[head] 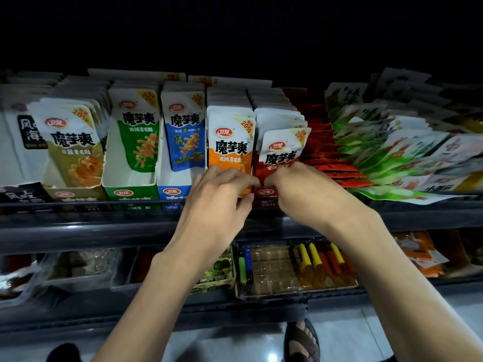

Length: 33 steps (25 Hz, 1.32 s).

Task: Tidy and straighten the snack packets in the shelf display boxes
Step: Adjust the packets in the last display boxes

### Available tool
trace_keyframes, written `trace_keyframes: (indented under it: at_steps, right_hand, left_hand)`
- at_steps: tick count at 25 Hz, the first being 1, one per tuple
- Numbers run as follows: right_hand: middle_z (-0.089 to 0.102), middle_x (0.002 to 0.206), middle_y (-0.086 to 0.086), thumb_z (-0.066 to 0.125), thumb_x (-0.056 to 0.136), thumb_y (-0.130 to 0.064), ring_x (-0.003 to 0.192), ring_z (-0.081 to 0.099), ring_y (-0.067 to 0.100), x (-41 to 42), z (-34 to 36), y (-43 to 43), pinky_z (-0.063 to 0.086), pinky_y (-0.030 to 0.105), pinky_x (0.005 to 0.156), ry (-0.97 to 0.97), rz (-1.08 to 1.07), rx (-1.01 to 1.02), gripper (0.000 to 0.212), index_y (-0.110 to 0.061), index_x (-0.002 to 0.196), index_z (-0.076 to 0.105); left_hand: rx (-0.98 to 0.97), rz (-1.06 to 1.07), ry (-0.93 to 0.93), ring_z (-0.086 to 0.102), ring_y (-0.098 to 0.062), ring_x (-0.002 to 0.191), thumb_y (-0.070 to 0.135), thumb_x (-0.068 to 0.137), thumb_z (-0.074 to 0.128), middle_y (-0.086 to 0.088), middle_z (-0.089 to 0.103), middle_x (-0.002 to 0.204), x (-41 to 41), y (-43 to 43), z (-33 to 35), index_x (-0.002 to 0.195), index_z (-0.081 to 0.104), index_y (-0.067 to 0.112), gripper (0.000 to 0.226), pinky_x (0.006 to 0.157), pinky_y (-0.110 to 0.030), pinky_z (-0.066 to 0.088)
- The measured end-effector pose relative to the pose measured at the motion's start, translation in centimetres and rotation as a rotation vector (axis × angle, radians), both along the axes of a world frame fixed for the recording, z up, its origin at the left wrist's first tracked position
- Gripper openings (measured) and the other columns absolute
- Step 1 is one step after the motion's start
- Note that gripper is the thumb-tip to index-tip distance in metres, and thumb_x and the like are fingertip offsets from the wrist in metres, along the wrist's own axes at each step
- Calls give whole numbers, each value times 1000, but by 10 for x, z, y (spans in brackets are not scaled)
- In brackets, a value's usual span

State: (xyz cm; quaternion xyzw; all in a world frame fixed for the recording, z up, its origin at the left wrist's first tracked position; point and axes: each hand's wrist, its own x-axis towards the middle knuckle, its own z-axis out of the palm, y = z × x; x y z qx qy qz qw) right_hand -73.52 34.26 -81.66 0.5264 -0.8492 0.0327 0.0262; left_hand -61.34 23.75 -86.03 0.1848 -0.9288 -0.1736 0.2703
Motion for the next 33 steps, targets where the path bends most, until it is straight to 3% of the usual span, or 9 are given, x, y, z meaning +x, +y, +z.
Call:
trace_keyframes:
  at_steps: [4, 10, 16, 22, 24, 28, 30, 33]
  right_hand:
    - [66, 108, 8, 45, 87, -5, 101, 61, 34, 2, 2, -1, 52, 41, 86, -17, -26, -22, 41, -24, 116, 66]
    - [68, 94, 3, 47, 92, -13, 89, 63, 31, 7, 16, -1, 50, 38, 75, 101, -109, -337, 23, -28, 96, 65]
    - [68, 92, 3, 47, 91, -15, 89, 63, 31, 7, 15, -2, 51, 39, 75, 81, -132, -330, 24, -28, 96, 66]
    - [66, 81, -2, 49, 85, -7, 76, 62, 26, 16, 27, -12, 52, 42, 68, 25, -102, -636, 23, -24, 84, 65]
    - [65, 87, -4, 53, 85, -3, 79, 62, 22, 22, 27, -17, 53, 42, 68, 1, -9, -651, 22, -20, 88, 67]
    - [62, 114, -4, 59, 87, -7, 95, 64, 26, 36, 18, -30, 54, 43, 75, 81, 66, -462, 29, -24, 109, 66]
    - [51, 131, 1, 67, 83, -6, 91, 66, 30, 36, 15, -34, 53, 40, 67, 209, 13, -439, 49, -23, 128, 56]
    - [33, 150, 10, 72, 80, -6, 85, 66, 33, 36, 13, -41, 39, 36, 58, 315, -115, -360, 81, -19, 149, 31]
  left_hand:
    - [26, -4, 3, 44, -13, 112, 25, 94, 58, 11, 64, 117, 0, -1, 0, 118, 65, 30, 25, 92, -30, 31]
    - [47, 5, 28, 46, -12, 111, 25, 94, 59, 10, 63, 118, 1, -1, 1, 119, 65, 28, 26, 95, -30, 32]
    - [91, -5, 74, 47, -11, 112, 23, 94, 60, 11, 62, 116, 3, -2, 2, 116, 66, 26, 23, 98, -33, 37]
    - [61, 145, 181, 49, -18, 102, 18, 91, 61, 6, 66, 105, 14, -11, 5, 106, 70, 21, 17, 89, -39, 44]
    - [51, 173, 173, 51, -21, 99, 17, 90, 62, 4, 68, 102, 17, -14, 5, 102, 70, 19, 15, 87, -45, 45]
    - [31, 218, 185, 53, -24, 97, 13, 88, 63, 0, 68, 102, 24, -20, 6, 99, 71, 17, 14, 84, -45, 46]
    - [50, 263, 202, 53, -25, 101, 13, 87, 63, 0, 64, 104, 27, -23, 8, 99, 71, 17, 14, 86, -45, 46]
    - [58, 273, 161, 53, -25, 103, 15, 88, 63, 0, 64, 107, 30, -24, 8, 101, 72, 18, 16, 90, -45, 45]
